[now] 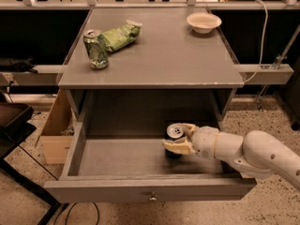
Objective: Place pepsi can into top drawer
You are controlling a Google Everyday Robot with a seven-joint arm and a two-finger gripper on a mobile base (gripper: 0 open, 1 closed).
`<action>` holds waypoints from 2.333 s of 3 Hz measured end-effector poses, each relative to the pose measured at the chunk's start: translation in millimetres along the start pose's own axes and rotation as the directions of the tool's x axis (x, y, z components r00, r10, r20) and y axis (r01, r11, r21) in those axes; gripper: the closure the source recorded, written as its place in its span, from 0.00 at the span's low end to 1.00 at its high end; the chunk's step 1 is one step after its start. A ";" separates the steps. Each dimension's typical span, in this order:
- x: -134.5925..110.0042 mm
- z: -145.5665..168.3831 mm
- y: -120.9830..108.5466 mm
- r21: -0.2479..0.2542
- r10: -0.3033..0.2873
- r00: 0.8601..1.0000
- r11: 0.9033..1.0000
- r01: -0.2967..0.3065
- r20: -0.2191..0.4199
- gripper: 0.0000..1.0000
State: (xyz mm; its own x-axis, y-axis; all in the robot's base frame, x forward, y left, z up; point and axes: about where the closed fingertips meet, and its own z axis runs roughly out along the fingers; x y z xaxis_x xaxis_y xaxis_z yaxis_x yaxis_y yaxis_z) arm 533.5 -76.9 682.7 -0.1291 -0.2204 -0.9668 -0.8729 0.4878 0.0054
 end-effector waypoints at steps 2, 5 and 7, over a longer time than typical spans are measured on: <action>0.0 0.0 0.0 0.000 0.000 1.000 1.000 0.000 0.000 0.10; -37.2 -15.2 -0.2 -0.043 -0.001 1.000 0.999 0.001 0.012 0.00; -106.5 -57.5 -10.9 -0.096 0.001 1.000 0.995 -0.003 -0.023 0.00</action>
Offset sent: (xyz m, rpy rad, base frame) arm 0.0000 0.0000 0.0000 0.0000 0.0000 0.0000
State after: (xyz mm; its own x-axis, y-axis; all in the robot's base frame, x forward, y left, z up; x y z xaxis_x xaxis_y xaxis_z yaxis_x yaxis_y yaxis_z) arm 529.7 -107.3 800.3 -0.1404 -0.2395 -0.9607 -0.9136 0.4052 0.0325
